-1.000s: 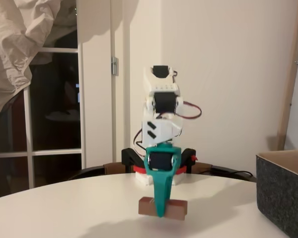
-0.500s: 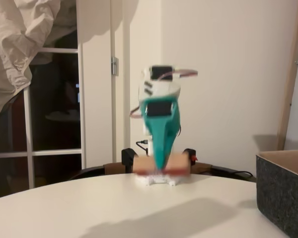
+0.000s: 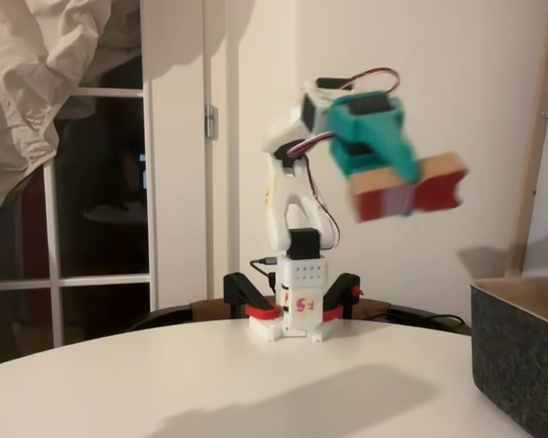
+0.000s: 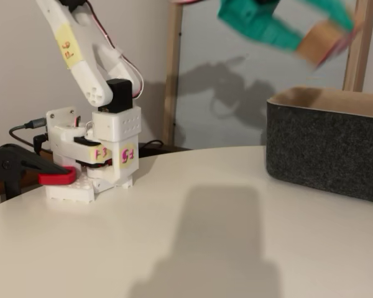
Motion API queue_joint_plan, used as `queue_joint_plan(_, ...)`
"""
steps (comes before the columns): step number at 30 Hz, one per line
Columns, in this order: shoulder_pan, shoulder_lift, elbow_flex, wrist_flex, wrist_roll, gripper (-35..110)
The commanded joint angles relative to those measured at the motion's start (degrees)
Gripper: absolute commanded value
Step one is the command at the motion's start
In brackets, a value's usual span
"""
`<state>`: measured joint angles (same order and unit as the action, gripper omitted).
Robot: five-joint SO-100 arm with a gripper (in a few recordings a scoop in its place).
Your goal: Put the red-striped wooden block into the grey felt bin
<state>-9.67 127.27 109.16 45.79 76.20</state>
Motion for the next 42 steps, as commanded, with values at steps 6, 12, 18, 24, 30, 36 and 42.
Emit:
queue_joint_plan(6,-14.0,0.7,-4.4,-5.1,-2.3,4)
queue_joint_plan(12,-22.9,-4.5,-4.6,-10.5,-5.5,4)
queue_joint_plan(18,-28.8,-14.9,-8.1,-14.9,-9.3,5)
queue_joint_plan(24,-32.3,-25.7,-12.8,-16.5,-14.6,5)
queue_joint_plan(30,-32.1,-33.0,-15.8,-16.9,-17.4,5)
queue_joint_plan(36,-31.4,-35.9,-15.7,-16.7,-18.0,9)
queue_joint_plan(42,-31.3,-35.9,-15.6,-14.2,-18.2,19)
